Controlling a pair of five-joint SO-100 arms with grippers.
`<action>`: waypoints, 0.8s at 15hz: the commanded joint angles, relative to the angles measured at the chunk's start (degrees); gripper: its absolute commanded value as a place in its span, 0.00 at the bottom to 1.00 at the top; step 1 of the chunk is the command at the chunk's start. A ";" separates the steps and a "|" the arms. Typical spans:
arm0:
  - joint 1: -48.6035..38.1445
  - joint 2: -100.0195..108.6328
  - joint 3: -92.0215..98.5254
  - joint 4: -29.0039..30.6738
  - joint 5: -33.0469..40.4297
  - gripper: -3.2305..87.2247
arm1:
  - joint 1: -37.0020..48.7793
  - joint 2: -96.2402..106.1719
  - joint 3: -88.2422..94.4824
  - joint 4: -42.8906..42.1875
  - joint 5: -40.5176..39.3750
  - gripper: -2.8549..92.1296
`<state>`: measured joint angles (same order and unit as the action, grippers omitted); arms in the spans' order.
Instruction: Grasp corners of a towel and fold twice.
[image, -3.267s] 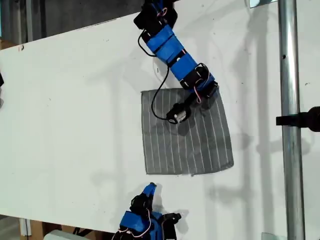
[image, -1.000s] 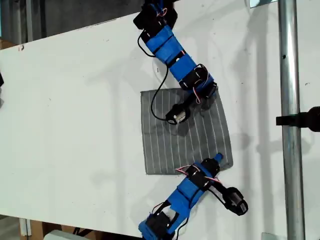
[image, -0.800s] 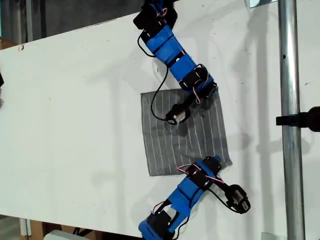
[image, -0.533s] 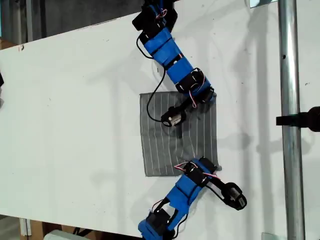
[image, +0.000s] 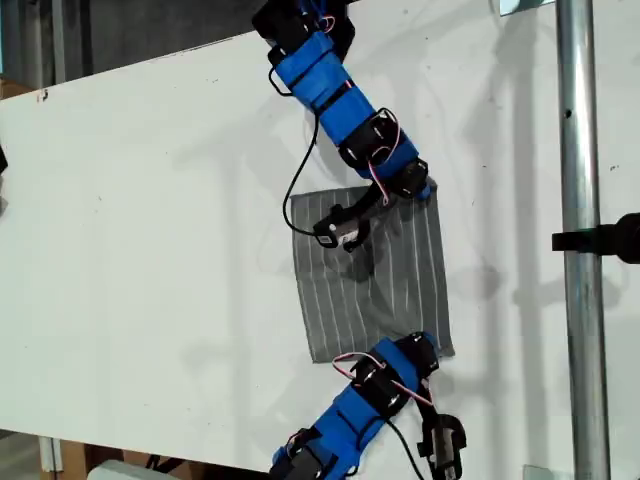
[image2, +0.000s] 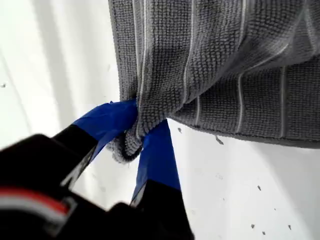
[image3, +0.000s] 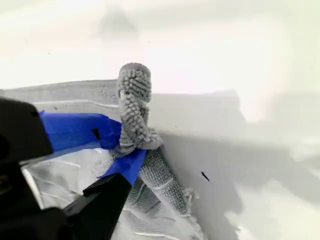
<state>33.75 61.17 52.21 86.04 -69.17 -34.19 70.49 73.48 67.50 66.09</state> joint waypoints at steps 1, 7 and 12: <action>0.35 9.84 2.20 -1.76 0.79 0.00 | -0.88 6.59 -1.58 -1.14 -1.14 0.03; -9.67 15.56 17.67 4.04 -12.48 0.00 | 9.93 6.94 4.57 0.26 -3.34 0.03; -25.31 42.01 43.42 0.35 -10.20 0.00 | 29.27 17.58 9.58 3.78 -17.75 0.03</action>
<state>12.66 94.31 91.32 87.98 -79.98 -10.11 81.12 82.88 71.10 51.50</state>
